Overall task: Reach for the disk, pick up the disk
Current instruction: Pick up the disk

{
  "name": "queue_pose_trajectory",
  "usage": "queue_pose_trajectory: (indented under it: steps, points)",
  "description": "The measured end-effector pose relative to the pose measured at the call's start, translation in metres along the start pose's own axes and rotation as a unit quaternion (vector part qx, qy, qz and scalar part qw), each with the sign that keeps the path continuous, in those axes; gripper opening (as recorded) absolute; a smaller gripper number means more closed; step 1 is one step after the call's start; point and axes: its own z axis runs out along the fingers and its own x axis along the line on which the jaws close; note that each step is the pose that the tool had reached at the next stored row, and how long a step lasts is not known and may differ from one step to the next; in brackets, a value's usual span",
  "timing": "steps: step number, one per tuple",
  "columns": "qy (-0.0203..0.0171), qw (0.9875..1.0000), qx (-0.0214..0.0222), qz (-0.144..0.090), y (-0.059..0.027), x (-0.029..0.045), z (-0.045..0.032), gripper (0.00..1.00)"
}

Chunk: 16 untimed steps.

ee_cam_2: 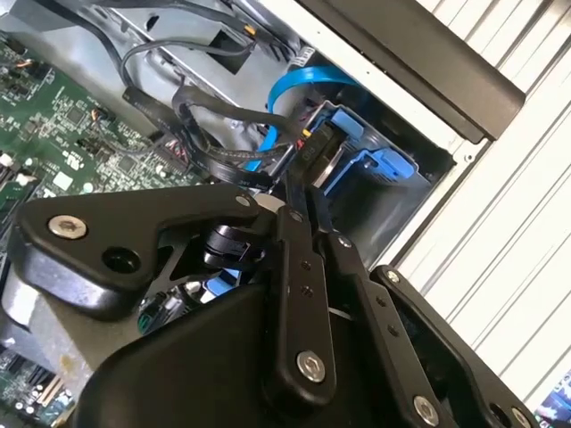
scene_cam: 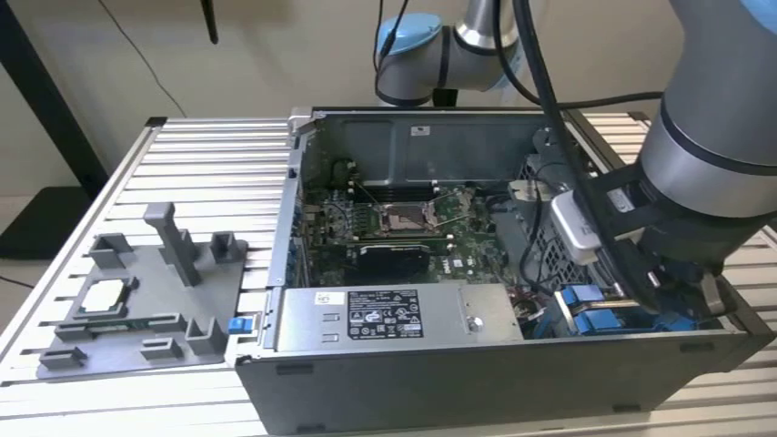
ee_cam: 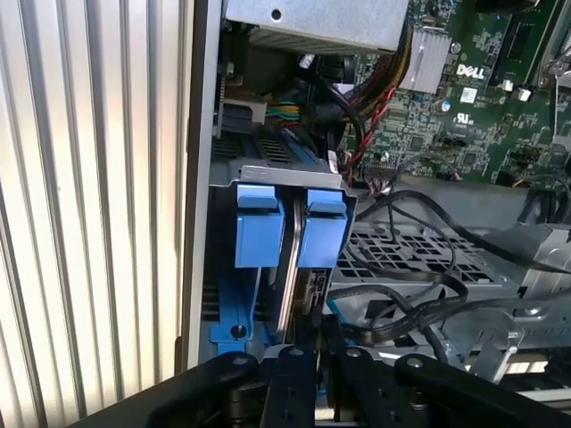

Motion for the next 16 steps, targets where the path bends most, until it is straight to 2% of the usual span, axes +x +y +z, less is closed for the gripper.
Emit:
queue_pose_trajectory:
  steps: [3,8,16]
  points:
    - [0.0004,1.0000,0.0023,-0.001,0.0012,0.0004,0.0017,0.00]
    - [0.0013,1.0000,0.0087,-0.002,0.0036,0.0008,0.0042,0.00]
    - [0.0048,0.9999,0.0134,-0.005,0.0074,0.0011,0.0059,0.00]
